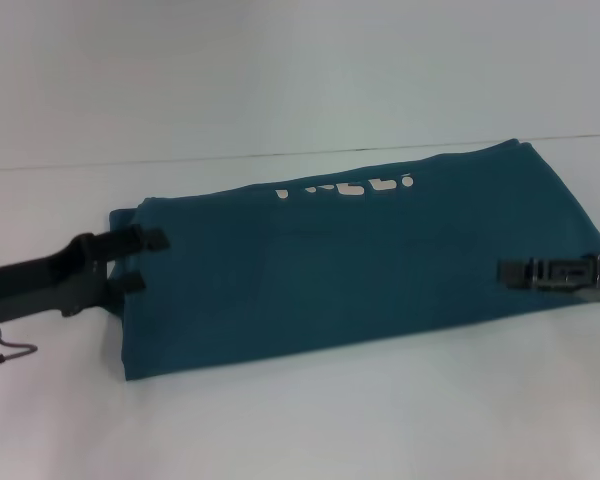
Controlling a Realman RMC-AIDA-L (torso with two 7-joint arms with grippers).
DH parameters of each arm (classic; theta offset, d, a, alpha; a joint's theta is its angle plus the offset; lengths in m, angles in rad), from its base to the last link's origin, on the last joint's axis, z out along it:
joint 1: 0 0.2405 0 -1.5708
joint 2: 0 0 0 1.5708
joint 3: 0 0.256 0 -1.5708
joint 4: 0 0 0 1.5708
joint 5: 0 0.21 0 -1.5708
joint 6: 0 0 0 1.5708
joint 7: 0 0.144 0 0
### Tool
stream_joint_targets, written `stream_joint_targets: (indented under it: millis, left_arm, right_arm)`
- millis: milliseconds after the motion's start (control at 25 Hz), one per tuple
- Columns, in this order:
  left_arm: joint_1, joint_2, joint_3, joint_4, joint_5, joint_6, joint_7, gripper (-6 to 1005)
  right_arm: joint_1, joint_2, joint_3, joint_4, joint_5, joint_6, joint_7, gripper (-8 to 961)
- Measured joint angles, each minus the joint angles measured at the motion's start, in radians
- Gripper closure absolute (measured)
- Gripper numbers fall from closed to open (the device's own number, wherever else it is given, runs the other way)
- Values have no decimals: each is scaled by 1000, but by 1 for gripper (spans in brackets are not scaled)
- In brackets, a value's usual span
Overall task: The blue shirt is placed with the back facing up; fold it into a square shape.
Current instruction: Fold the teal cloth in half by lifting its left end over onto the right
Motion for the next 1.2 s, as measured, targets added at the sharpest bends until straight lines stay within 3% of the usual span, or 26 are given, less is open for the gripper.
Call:
stream_joint_targets:
  millis: [160, 440, 960, 1200]
  left_arm:
    - [6, -3, 0, -53, 3, -58, 3, 139]
    - [28, -33, 4, -97, 2, -170, 4, 139]
    - [30, -37, 28, -164, 34, -230, 22, 138]
    - [33, -28, 7, -114, 24, -197, 14, 137]
  right_arm:
    - [-9, 12, -3, 0, -10, -2, -53, 425]
    - [-3, 28, 7, 1, -5, 12, -62, 425]
    - [2, 36, 6, 2, -4, 44, -54, 425]
    - [5, 36, 6, 2, -4, 47, -53, 424]
